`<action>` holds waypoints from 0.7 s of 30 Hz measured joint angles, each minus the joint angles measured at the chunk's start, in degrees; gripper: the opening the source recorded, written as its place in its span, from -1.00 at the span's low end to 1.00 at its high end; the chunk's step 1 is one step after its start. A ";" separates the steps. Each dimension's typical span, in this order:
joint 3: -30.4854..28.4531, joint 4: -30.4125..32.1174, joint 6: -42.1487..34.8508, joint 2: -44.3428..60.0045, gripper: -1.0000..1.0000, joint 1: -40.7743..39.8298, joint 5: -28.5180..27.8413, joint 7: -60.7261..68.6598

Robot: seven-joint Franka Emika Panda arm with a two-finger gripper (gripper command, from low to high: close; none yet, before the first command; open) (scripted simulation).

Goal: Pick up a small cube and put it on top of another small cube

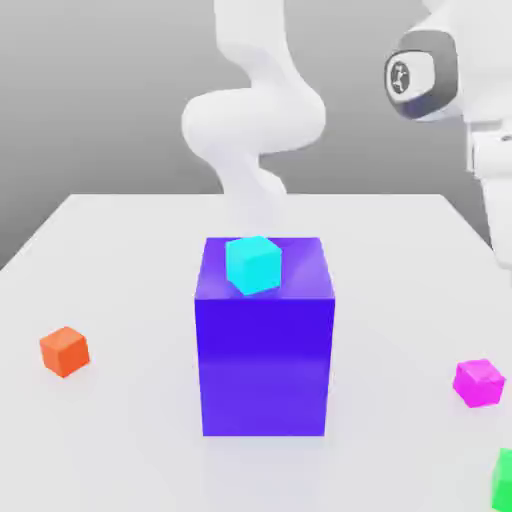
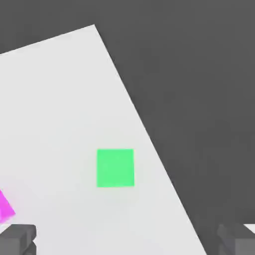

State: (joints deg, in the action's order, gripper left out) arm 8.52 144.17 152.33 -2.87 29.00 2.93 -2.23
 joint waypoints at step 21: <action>-1.18 2.23 12.69 21.90 -1.00 9.42 -12.40 4.17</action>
State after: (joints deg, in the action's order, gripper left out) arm 7.34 146.40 165.03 19.03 38.42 -9.48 1.94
